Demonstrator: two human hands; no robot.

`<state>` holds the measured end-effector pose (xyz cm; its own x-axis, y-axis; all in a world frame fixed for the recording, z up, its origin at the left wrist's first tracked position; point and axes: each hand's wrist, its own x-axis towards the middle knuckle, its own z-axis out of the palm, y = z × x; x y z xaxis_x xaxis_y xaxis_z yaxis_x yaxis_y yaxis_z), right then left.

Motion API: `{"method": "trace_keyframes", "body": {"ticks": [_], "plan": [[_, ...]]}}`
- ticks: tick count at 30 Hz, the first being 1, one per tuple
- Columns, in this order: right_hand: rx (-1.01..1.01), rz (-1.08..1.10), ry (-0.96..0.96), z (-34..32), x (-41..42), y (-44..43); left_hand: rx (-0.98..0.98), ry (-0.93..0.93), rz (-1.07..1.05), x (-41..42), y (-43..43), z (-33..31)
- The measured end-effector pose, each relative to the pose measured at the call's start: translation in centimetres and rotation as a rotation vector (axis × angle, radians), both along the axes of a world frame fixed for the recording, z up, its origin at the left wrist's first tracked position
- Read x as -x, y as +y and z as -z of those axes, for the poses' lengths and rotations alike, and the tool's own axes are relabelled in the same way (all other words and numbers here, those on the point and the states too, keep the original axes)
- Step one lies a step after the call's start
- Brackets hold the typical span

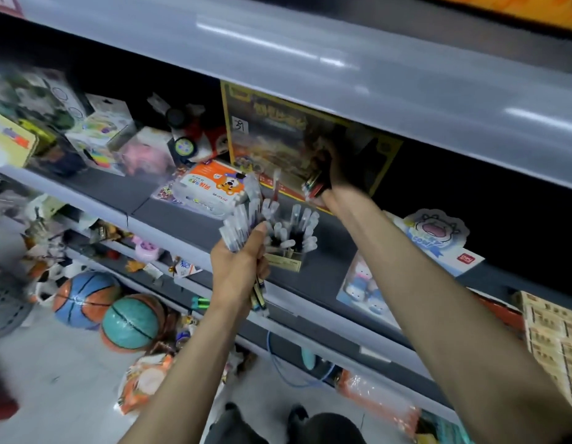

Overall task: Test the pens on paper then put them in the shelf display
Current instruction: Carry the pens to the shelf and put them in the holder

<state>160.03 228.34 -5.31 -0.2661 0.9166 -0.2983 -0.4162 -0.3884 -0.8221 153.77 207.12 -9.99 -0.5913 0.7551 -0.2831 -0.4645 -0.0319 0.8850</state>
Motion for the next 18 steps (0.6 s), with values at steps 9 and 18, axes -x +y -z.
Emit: {"method": "trace_keyframes", "body": {"ticks": [9,18], "plan": [[-0.244,-0.411,-0.183,2.5,2.9,1.8,0.007,0.029,-0.003,0.6,-0.2,-0.7],[-0.17,-0.596,-0.119,4.0,2.0,1.3,0.041,0.106,-0.06,1.5,0.2,0.3]]}}
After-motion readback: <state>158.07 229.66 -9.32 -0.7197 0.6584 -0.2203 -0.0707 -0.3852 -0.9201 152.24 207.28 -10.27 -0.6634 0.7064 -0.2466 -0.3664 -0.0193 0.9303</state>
